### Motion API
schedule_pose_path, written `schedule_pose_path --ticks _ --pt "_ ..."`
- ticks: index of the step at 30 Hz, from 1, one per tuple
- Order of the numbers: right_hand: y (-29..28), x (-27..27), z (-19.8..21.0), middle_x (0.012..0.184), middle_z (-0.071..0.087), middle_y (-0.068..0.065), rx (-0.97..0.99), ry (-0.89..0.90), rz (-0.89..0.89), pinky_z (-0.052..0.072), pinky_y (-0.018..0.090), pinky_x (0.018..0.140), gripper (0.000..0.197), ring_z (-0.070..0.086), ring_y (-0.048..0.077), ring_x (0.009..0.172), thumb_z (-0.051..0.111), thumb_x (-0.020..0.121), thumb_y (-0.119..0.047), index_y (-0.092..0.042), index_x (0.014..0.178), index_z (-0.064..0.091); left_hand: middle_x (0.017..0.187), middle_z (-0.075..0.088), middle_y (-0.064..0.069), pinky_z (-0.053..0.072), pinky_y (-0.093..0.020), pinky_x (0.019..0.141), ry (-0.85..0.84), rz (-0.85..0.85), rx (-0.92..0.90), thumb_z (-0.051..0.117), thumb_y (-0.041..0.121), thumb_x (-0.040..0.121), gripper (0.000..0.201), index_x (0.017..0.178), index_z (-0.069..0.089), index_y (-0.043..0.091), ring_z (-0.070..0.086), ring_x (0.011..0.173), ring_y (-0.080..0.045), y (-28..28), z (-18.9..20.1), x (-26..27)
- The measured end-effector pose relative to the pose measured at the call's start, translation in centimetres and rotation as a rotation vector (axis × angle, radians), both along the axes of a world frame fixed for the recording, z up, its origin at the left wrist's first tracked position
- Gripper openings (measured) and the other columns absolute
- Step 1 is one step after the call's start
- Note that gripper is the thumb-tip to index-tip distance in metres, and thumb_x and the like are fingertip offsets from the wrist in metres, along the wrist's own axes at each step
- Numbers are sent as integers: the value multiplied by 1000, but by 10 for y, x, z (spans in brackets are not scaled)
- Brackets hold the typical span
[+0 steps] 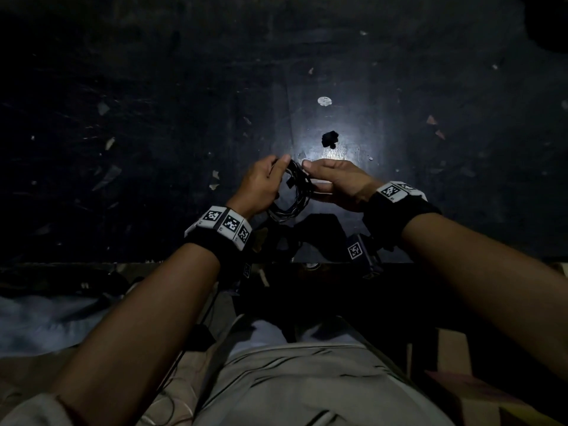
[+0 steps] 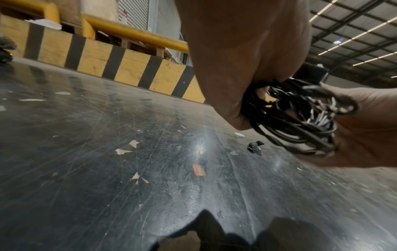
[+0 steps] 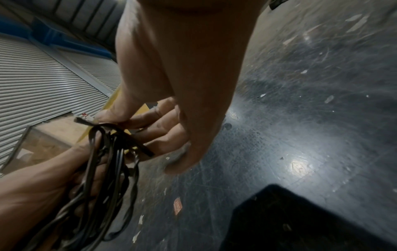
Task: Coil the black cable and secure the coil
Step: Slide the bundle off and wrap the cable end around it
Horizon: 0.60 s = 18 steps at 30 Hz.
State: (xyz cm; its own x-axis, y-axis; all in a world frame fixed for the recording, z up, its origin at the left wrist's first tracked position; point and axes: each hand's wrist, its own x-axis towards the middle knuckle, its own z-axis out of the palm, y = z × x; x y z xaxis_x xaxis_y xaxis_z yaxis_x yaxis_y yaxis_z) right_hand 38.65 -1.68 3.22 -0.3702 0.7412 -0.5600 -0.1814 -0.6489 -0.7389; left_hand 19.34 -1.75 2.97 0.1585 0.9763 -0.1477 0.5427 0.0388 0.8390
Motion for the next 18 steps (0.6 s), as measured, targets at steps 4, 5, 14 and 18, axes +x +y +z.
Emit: schedule_pose_path --ticks 4,5,14,18 --pt "0 2 -2 51 50 1 40 22 16 18 31 62 12 35 12 48 73 87 -13 -4 91 66 60 47 6 37 -25 50 9 -21 15 44 40 102 35 75 51 19 45 53 -9 -1 1 1" --pt "1 2 -1 50 52 0 49 4 18 20 28 58 8 35 9 45 71 89 -8 -2 88 65 60 47 6 36 -23 50 22 -23 22 44 39 102 35 74 51 19 44 53 -8 -1 1 2" --pt "5 -2 6 55 62 -2 120 -105 47 33 25 59 19 46 8 47 77 84 -6 -13 76 61 61 49 5 35 -27 52 94 -7 -1 43 41 102 37 76 52 17 45 55 -9 0 8 9" --pt "1 -9 7 92 71 20 204 -194 25 56 29 72 29 70 23 74 82 79 -6 -17 83 56 63 50 7 34 -25 53 121 -6 -25 42 41 102 38 69 49 23 47 57 -6 -2 11 11"
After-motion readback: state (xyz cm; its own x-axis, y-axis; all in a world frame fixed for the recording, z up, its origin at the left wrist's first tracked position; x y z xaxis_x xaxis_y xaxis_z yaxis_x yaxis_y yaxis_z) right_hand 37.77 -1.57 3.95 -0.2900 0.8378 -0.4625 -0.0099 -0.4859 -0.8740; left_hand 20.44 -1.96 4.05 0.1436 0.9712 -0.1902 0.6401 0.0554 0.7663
